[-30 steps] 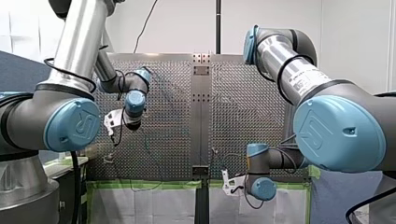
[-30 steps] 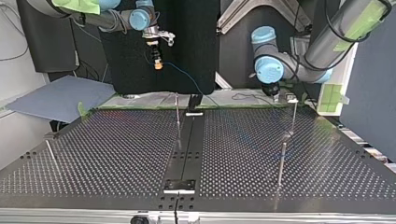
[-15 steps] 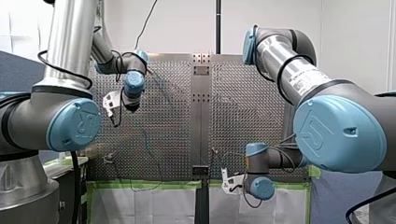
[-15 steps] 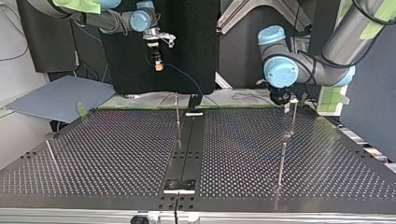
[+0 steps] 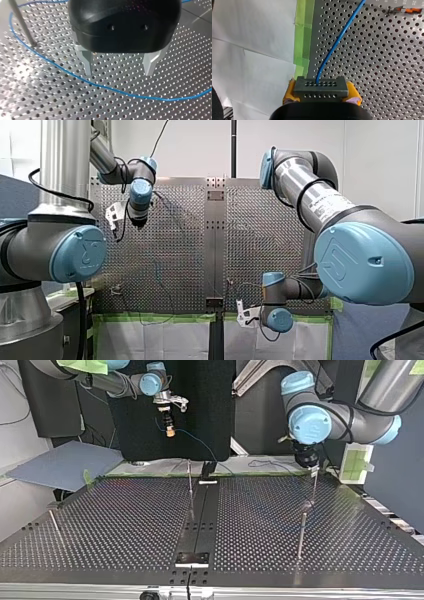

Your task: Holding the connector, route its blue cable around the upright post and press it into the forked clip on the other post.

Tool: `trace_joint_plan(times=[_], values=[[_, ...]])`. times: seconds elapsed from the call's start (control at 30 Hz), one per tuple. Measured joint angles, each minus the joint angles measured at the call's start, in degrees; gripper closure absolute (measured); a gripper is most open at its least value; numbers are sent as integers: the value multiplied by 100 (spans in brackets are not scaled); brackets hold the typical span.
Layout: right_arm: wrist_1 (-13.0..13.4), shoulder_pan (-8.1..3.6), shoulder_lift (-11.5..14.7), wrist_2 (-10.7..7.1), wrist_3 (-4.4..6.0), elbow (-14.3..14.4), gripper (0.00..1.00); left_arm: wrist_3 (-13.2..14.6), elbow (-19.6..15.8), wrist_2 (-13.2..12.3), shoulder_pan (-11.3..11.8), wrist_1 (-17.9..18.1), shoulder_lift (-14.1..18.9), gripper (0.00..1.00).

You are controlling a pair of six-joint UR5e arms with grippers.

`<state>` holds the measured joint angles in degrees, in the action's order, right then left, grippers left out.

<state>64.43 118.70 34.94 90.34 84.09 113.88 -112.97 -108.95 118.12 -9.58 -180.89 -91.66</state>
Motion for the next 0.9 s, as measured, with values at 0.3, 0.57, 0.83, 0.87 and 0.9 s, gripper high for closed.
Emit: trace_joint_plan(times=[0.3, 0.57, 0.83, 0.87, 0.9], values=[[-53, 0, 0, -7, -17, -34, 100, 50, 71, 223, -51, -382, 502, 2], [-106, -28, -3, -19, -109, -44, 100, 145, 435, 218, -36, -475, 921, 2], [-119, -43, -5, -32, -61, -60, 100, 141, 829, 16, -6, -799, 1315, 2], [-124, -43, -5, -32, -60, -61, 100, 137, 870, -23, 1, -834, 1357, 2], [-127, -43, -5, -33, -59, -61, 100, 132, 915, -67, 9, -865, 1402, 2]])
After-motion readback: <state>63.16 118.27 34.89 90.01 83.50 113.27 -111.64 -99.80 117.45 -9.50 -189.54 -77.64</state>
